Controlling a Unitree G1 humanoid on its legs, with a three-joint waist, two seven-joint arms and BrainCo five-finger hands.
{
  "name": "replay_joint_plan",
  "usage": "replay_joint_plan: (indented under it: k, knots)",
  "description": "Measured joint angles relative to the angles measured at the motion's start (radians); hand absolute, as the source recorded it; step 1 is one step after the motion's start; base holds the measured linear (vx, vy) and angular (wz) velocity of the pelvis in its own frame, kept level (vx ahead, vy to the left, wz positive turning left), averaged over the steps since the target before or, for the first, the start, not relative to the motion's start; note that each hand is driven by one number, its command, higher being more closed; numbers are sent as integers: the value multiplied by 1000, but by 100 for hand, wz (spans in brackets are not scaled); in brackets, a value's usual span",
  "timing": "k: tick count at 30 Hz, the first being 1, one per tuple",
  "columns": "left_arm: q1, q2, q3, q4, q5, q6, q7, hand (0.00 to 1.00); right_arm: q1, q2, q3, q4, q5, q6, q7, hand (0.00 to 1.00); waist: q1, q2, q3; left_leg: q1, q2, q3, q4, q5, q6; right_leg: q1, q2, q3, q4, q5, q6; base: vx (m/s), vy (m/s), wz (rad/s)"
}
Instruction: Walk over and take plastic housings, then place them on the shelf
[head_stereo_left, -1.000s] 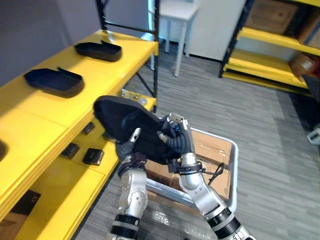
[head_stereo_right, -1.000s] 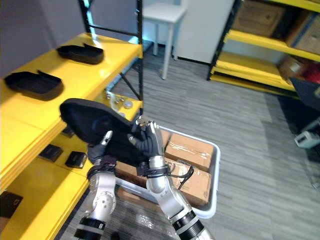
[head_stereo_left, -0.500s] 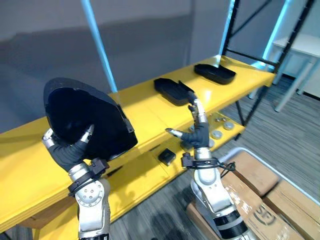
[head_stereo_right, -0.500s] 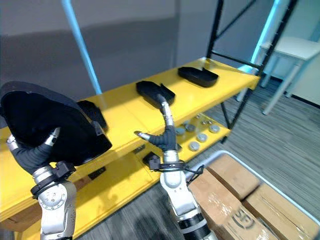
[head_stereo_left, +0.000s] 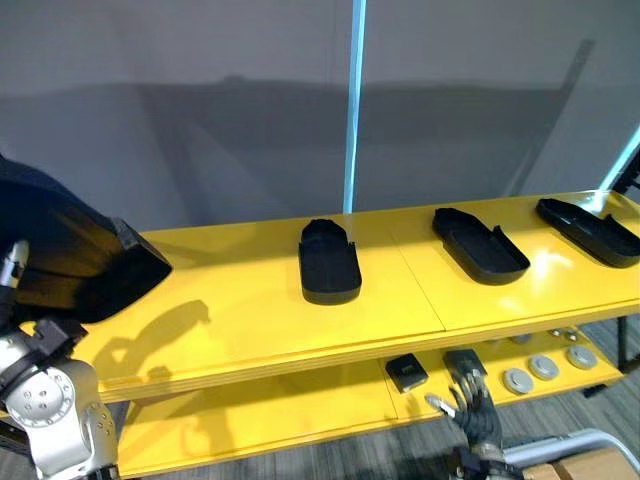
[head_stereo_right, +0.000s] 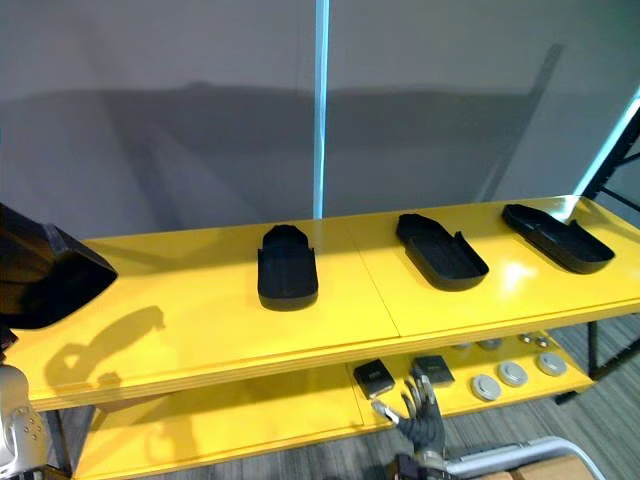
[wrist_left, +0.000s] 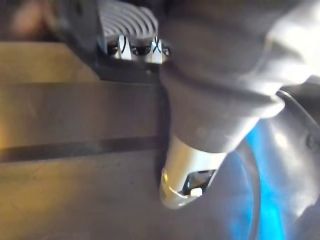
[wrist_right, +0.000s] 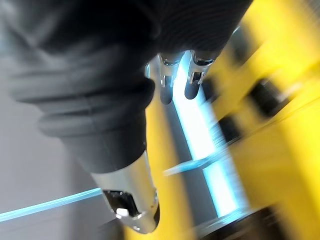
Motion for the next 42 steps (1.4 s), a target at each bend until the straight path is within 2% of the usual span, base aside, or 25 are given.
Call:
replay_joint_plan:
  k: [3,5,7,9,11,13,14,15,16,17,18,19,20,22,23,24,25,27,29,30,32,35,37,40,42]
  knots:
    - [52,-39,6,-29,-92,-12,-37,100,-11,19,-30,135,-64,22,-38,0,26,2,0,-5,20,-4,-29,3,-4,22,21,-6,-76,34,-8,99,-62,5]
    - [62,-58,-12,-44,-141,-13,-60,100,-12,19,-60,206,-94,35,-45,0,30,5,1,-17,25,50,-35,-18,-33,37,8,-49,-86,34,-7,76,-11,73]
    - [4,-66,-118,-20,-200,-21,-92,100,-14,13,-133,280,-119,52,-64,0,-14,18,13,-111,151,472,85,-40,-58,62,-32,-190,-98,33,-8,18,-10,173]
    - [-17,-79,-198,-10,-221,-20,-115,100,-20,-17,-165,309,-128,64,-76,0,-22,37,24,-136,232,668,127,-39,-58,77,-62,-244,-93,27,2,49,106,119]
    - [-16,-85,-250,-10,-234,-15,-138,100,-21,-40,-185,310,-127,65,-85,0,-37,49,25,-148,276,674,140,-10,-23,94,-102,-280,-82,7,32,85,218,75]
    - [-22,-81,-278,16,-237,-7,-162,100,-50,-57,-221,357,-126,66,-92,0,-64,33,34,-199,327,612,258,-47,-76,91,-200,-306,-33,-1,46,87,300,47]
    - [-27,-74,-280,26,-237,-2,-168,100,-60,-64,-225,378,-126,66,-93,0,-66,33,35,-216,345,589,273,-52,-87,86,-224,-304,-24,-1,47,82,377,30]
    - [-33,-42,-284,37,-257,10,-181,100,-86,-79,-225,433,-126,69,-99,0,-67,36,33,-243,382,511,255,-57,-100,75,-264,-298,-8,0,73,86,471,6]
    - [-40,20,-301,50,-282,17,-192,100,-107,-90,-228,489,-126,76,-102,0,-55,52,25,-232,406,398,179,4,-133,63,-288,-275,7,4,166,91,521,-13]
    - [-43,48,-309,55,-293,20,-195,100,-112,-102,-232,508,-125,81,-103,0,-44,70,22,-217,421,331,166,64,-121,62,-293,-263,7,5,214,92,643,-39]
    - [-48,88,-312,69,-306,26,-203,100,-134,-108,-236,546,-123,91,-106,0,-35,81,25,-204,414,268,188,-25,-282,68,-311,-238,5,8,268,69,698,-20]
    - [-79,168,-339,131,-334,47,-211,100,-162,-45,-242,621,-112,105,-107,0,-37,28,36,-235,343,274,305,-98,-250,100,-347,-218,-15,11,267,91,692,-2]
    - [-84,194,-353,147,-343,57,-214,100,-163,-26,-244,639,-108,107,-107,0,-35,14,31,-244,324,275,348,-124,-237,113,-353,-229,-23,16,261,102,557,10]
    - [-88,254,-404,162,-375,76,-224,100,-165,-6,-251,665,-82,119,-106,0,-33,2,22,-242,281,302,410,-182,-198,134,-400,-210,-46,126,262,97,415,-13]
    - [-107,285,-451,162,-393,87,-248,100,-165,-5,-268,668,-80,126,-106,0,-32,5,16,-223,255,330,391,-195,-181,108,-431,-207,-26,209,230,84,458,-47]
    - [-123,308,-491,163,-403,93,-277,100,-170,-4,-284,670,-80,135,-106,0,-25,15,14,-176,237,380,327,-183,-161,58,-458,-228,5,296,122,93,513,-76]
    - [-135,316,-519,166,-412,96,-294,100,-170,-5,-294,670,-79,137,-106,0,-23,32,12,-140,235,416,271,-158,-128,13,-466,-260,58,310,62,58,383,-84]
    - [-201,323,-579,206,-435,106,-327,100,-168,3,-309,656,-47,138,-97,0,-58,49,14,-85,219,438,184,-116,-97,-67,-397,-206,243,137,105,25,254,-33]
    - [-290,323,-652,273,-470,125,-349,100,-167,1,-310,657,-45,138,-87,0,-104,56,18,-42,197,436,111,-81,-77,-105,-226,-84,323,-28,141,70,177,8]
    - [-327,322,-683,306,-495,145,-356,100,-160,-4,-311,655,-48,138,-78,0,-124,68,26,-20,188,442,89,-73,-70,-111,-140,-70,308,-75,122,103,129,-4]
    - [-366,321,-709,336,-511,157,-370,100,-146,-8,-309,656,-49,139,-68,0,-131,70,29,-8,174,454,77,-71,-68,-94,-129,-104,236,-83,90,89,40,-19]
    - [-447,332,-746,388,-542,182,-389,100,-129,-32,-300,664,-79,144,-44,0,-131,99,60,-2,192,462,47,-56,-84,-24,-78,-85,70,-37,50,49,-40,-22]
    - [-496,370,-780,450,-550,193,-390,100,-120,-37,-298,686,-92,154,-31,0,-134,101,67,12,211,478,-10,-28,-99,-10,-39,-77,-7,12,37,1,-51,-26]
    - [-542,422,-841,532,-560,215,-371,100,-118,-51,-278,687,-125,158,-17,0,-136,103,71,-24,213,494,-64,13,-100,-56,-21,-60,-60,54,29,-29,-17,-19]
    - [-565,436,-883,606,-566,239,-354,100,-118,-61,-255,689,-141,161,-7,0,-154,104,88,-36,209,490,-73,26,-95,-61,-19,-64,-80,70,27,-44,6,3]
